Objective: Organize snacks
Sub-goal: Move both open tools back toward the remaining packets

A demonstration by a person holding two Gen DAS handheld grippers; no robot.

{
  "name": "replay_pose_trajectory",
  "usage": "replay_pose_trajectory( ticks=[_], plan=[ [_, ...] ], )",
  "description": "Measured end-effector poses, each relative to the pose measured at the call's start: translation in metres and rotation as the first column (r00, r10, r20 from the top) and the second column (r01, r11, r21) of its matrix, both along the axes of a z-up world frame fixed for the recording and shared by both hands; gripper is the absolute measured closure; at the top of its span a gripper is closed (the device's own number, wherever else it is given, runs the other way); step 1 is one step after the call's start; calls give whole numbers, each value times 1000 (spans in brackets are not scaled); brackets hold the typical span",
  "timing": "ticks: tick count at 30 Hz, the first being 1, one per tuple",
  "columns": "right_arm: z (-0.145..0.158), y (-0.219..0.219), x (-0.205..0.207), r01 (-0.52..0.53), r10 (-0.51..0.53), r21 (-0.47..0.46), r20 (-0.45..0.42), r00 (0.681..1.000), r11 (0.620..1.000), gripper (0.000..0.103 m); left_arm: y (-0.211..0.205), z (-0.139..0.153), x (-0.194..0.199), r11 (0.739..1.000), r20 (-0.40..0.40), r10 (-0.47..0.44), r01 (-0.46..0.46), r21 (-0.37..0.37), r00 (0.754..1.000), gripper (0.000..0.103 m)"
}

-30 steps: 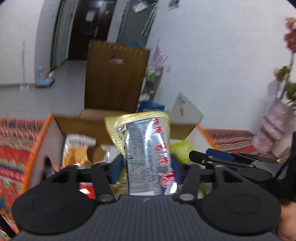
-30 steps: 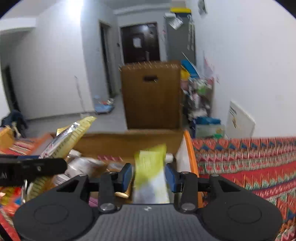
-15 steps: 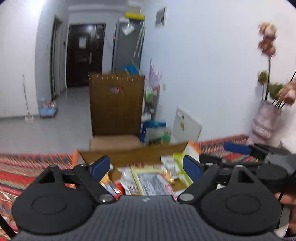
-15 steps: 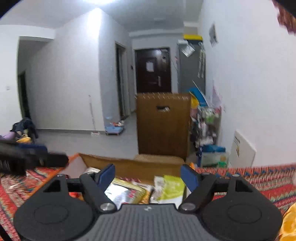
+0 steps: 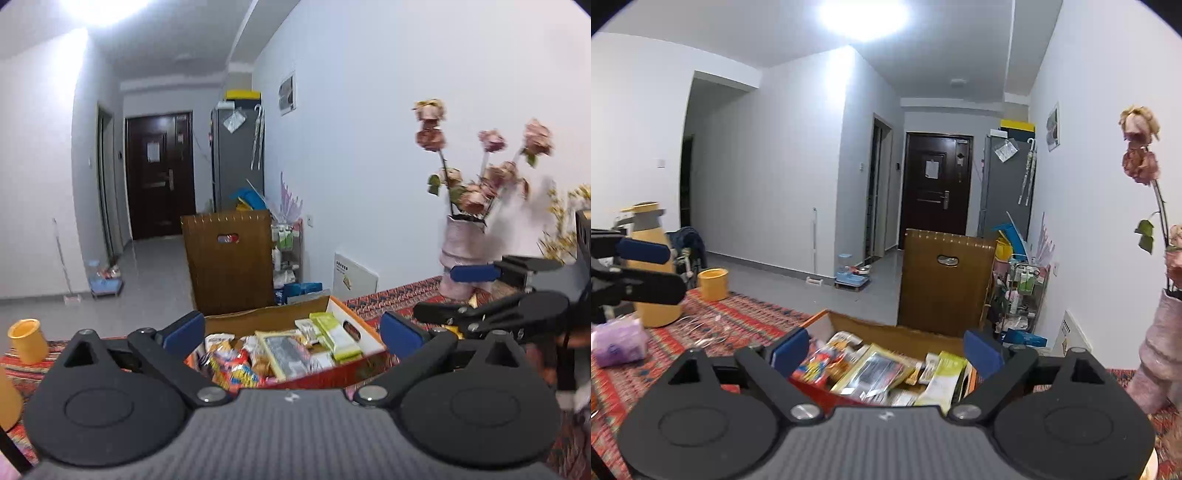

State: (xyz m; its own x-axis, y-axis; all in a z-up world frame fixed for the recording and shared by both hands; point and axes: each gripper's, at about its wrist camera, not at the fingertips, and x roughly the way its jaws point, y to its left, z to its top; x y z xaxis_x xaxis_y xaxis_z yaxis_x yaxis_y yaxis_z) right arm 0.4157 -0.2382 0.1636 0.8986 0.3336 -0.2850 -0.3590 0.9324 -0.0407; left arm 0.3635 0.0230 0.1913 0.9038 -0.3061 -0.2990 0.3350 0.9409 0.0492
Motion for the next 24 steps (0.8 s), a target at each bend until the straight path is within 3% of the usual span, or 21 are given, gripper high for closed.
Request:
replay_pose_trajectory(
  ticks=[5, 8, 12, 18, 24],
  plan=[
    [-15, -3, -76, -18, 18, -13, 5, 1000, 1000, 11, 11, -20, -79, 999, 39, 49, -50, 4, 998, 0],
    [-30, -2, -117, -17, 17, -11, -5, 1000, 1000, 4, 23, -37, -118, 996, 4, 74, -74, -53, 997, 0],
    [-56, -2, -157, -3, 4, 17, -63, 998, 1000, 4, 37, -67, -161, 987, -66, 112, -118, -109, 992, 0],
    [-105, -4, -199, 20, -13, 37, -199, 980, 999, 4, 53, -114, -197, 975, -184, 164, -188, -119, 969, 0],
    [-131, 3, -222, 24, -16, 30, -248, 969, 999, 4, 58, -147, -204, 971, -237, 189, -217, -101, 953, 0]
  ],
)
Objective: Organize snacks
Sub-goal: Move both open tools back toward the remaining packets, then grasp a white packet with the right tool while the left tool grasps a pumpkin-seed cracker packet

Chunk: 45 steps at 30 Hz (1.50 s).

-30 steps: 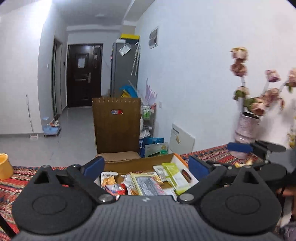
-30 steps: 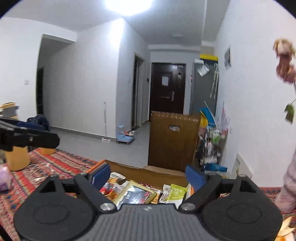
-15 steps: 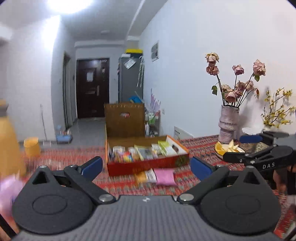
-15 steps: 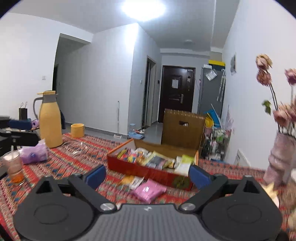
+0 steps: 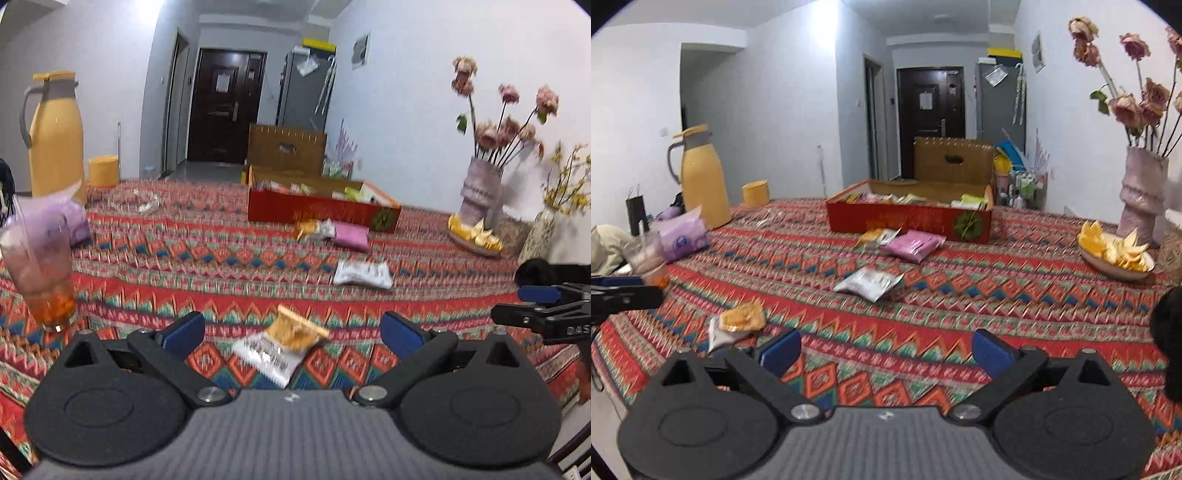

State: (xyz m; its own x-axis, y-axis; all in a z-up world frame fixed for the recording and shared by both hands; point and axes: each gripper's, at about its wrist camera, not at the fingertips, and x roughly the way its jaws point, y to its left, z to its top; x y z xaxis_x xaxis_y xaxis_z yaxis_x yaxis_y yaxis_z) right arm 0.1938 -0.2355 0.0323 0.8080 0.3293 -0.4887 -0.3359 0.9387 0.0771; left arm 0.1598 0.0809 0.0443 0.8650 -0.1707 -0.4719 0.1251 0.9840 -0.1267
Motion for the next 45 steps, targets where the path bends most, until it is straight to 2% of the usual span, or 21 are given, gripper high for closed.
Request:
replay_pose_trajectory(
  ticks=[5, 7, 9, 11, 14, 15, 17, 21, 25, 26, 29, 31, 32, 33, 35, 37, 40, 42, 45],
  plan=[
    [-14, 14, 8, -25, 23, -32, -39, 999, 999, 6, -18, -27, 25, 997, -57, -60, 62, 39, 997, 0],
    [-18, 16, 19, -28, 27, -23, -58, 998, 999, 8, -23, -36, 43, 996, -78, -56, 62, 70, 995, 1],
    [-21, 17, 31, -37, 35, -15, -77, 996, 999, 12, -27, -44, 64, 987, -111, -37, 53, 150, 993, 10],
    [-23, 20, 46, -48, 47, -13, -84, 995, 999, 16, -26, -49, 81, 978, -123, -76, 98, 182, 990, 17],
    [-26, 26, 75, -62, 58, -34, -96, 994, 997, 20, -18, -59, 105, 971, -196, -120, 156, 181, 973, 35],
    [-27, 30, 87, -68, 64, -38, -98, 993, 997, 21, -15, -60, 108, 973, -188, -124, 157, 168, 974, 39],
    [-31, 37, 112, -86, 80, -48, -107, 991, 995, 24, -12, -60, 113, 977, -182, -119, 148, 156, 976, 43],
    [-37, 61, 165, -149, 137, -104, -119, 983, 983, 30, -9, -59, 122, 984, -181, -66, 93, 149, 981, 43],
    [-49, 85, 208, -208, 185, -172, -143, 972, 963, 28, -4, -55, 120, 994, -201, -41, 61, 93, 979, 42],
    [-52, 88, 215, -205, 180, -182, -146, 973, 962, 33, -2, -55, 118, 996, -203, -23, 40, 81, 979, 41],
    [-57, 88, 224, -224, 205, -113, -161, 965, 968, 38, 3, -54, 113, 998, -197, 6, 5, 56, 980, 54],
    [-59, 90, 226, -240, 223, -128, -137, 965, 962, 29, 3, -54, 108, 998, -185, 3, 8, 56, 983, 57],
    [-60, 91, 229, -237, 219, -143, -130, 967, 961, 17, 3, -54, 106, 999, -182, 4, 6, 54, 983, 58],
    [-60, 93, 232, -228, 210, -161, -123, 970, 960, 13, 3, -53, 104, 999, -182, 13, -4, 53, 983, 58],
    [-61, 98, 239, -233, 218, -194, -95, 971, 953, 13, 2, -52, 100, 999, -188, 21, -13, 44, 982, 59],
    [-61, 103, 248, -258, 246, -204, -83, 966, 944, 16, 3, -50, 94, 999, -183, 24, -18, 36, 983, 59],
    [-60, 105, 258, -289, 276, -143, -104, 956, 947, 41, 3, -46, 86, 999, -175, 43, -36, 38, 984, 60],
    [-61, 105, 256, -287, 275, -98, -120, 954, 953, 50, 4, -42, 81, 999, -165, 49, -44, 32, 985, 60],
    [-59, 105, 238, -280, 268, -105, -122, 956, 954, 60, 4, -35, 74, 998, -150, 61, -58, 26, 987, 60]
  ],
)
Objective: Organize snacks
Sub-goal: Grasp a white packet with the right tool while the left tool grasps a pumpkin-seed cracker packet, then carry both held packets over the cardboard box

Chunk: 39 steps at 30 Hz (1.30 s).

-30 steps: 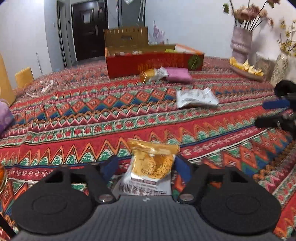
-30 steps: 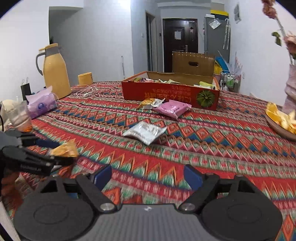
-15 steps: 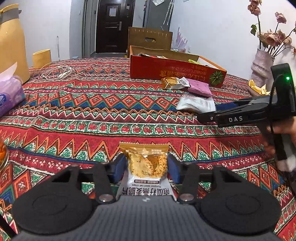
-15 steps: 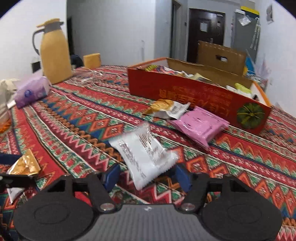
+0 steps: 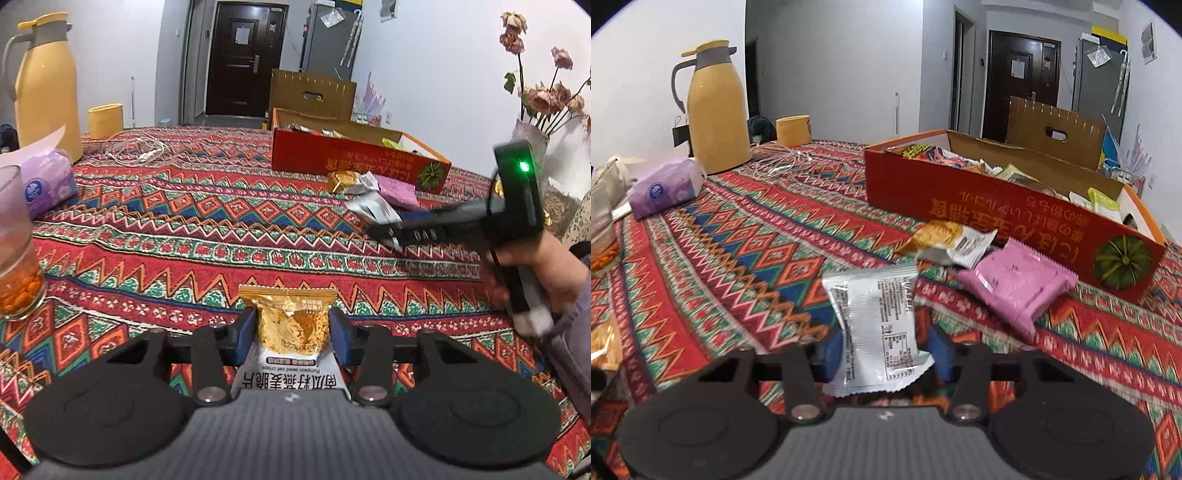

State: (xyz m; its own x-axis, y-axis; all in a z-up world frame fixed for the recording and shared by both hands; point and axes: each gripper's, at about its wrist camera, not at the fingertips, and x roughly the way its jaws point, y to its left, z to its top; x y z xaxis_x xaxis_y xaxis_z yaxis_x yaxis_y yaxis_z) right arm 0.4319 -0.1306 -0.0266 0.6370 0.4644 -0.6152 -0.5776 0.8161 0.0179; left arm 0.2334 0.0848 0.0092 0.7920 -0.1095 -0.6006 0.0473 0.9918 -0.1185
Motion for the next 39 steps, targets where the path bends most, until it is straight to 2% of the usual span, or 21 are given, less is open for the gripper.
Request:
replay_pose_trajectory(
  ticks=[7, 14, 22, 26, 31, 36, 39],
  plan=[
    [5, -24, -86, 97, -98, -36, -8, 995, 995, 64, -12, 14, -21, 1000, 46, -26, 26, -16, 999, 60],
    [5, -76, -175, 252, -250, 67, -37, 967, 965, 66, -36, 17, -36, 996, 56, -87, 88, -13, 995, 60],
    [14, -118, -229, 322, -321, 87, -23, 947, 943, 66, -62, 23, -46, 989, 53, -147, 148, -13, 988, 60],
    [33, -128, -234, 324, -325, 89, 8, 946, 942, 66, -67, 38, -40, 981, 68, -189, 191, -31, 980, 60],
    [71, -139, -219, 306, -317, 127, 81, 945, 944, 66, -56, 75, -13, 970, 124, -225, 235, -68, 966, 60],
    [116, -142, -170, 257, -277, 133, 162, 947, 957, 66, -46, 120, 46, 972, 224, -210, 228, -58, 952, 60],
    [141, -140, -122, 232, -254, 127, 201, 946, 964, 66, -40, 141, 102, 977, 240, -184, 204, -63, 953, 60]
  ],
)
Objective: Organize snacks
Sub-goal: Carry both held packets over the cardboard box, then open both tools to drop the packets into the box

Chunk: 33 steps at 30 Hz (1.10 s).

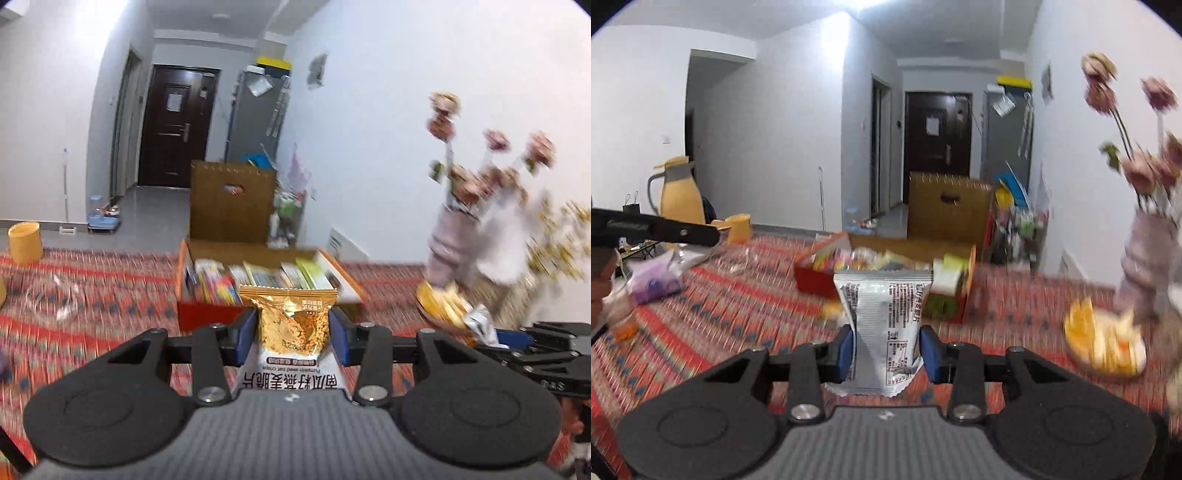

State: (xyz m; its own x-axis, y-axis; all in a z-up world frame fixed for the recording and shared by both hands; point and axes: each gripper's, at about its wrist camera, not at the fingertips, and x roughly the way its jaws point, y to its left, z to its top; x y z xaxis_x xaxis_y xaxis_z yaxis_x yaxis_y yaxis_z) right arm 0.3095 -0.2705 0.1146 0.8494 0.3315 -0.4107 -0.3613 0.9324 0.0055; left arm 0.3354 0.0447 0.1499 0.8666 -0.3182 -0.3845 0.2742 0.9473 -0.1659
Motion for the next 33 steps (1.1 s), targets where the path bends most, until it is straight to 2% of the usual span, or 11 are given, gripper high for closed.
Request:
replay_pose_trajectory(
  ticks=[5, 9, 12, 18, 21, 22, 24, 26, 29, 31, 33],
  plan=[
    [28, 10, 107, -34, 34, 26, -3, 999, 999, 66, 5, 21, 113, 999, -16, 42, -43, -19, 999, 60],
    [32, 23, 196, -33, 35, 45, -45, 998, 998, 65, -2, 11, 207, 998, -78, 62, -62, 3, 995, 60],
    [19, 37, 263, -11, 15, 35, -102, 995, 999, 65, -9, -12, 269, 997, -141, 79, -75, 34, 987, 60],
    [-32, 63, 379, 66, -64, -2, -219, 974, 998, 65, -10, -62, 363, 991, -232, 132, -133, 12, 964, 56],
    [-56, 73, 418, 69, -64, 10, -260, 963, 998, 54, -9, -79, 381, 992, -242, 128, -126, 23, 962, 40],
    [-64, 77, 428, 76, -73, 0, -266, 961, 997, 53, -9, -83, 382, 992, -229, 128, -126, 25, 965, 36],
    [-80, 84, 443, 105, -115, -52, -283, 952, 993, 42, -7, -88, 375, 991, -214, 136, -131, 36, 967, 26],
    [-92, 88, 451, 134, -156, -91, -294, 943, 987, 37, -6, -89, 367, 991, -205, 130, -120, 61, 970, 25],
    [-96, 85, 436, 126, -135, -49, -270, 954, 991, 36, -7, -82, 347, 987, -169, 140, -123, 105, 976, 22],
    [-86, 80, 419, 143, -146, -30, -196, 970, 989, 34, -6, -74, 331, 983, -152, 156, -139, 116, 976, 22],
    [-72, 75, 402, 150, -151, -17, -129, 980, 989, 27, -6, -61, 312, 984, -130, 148, -133, 119, 980, 21]
  ],
)
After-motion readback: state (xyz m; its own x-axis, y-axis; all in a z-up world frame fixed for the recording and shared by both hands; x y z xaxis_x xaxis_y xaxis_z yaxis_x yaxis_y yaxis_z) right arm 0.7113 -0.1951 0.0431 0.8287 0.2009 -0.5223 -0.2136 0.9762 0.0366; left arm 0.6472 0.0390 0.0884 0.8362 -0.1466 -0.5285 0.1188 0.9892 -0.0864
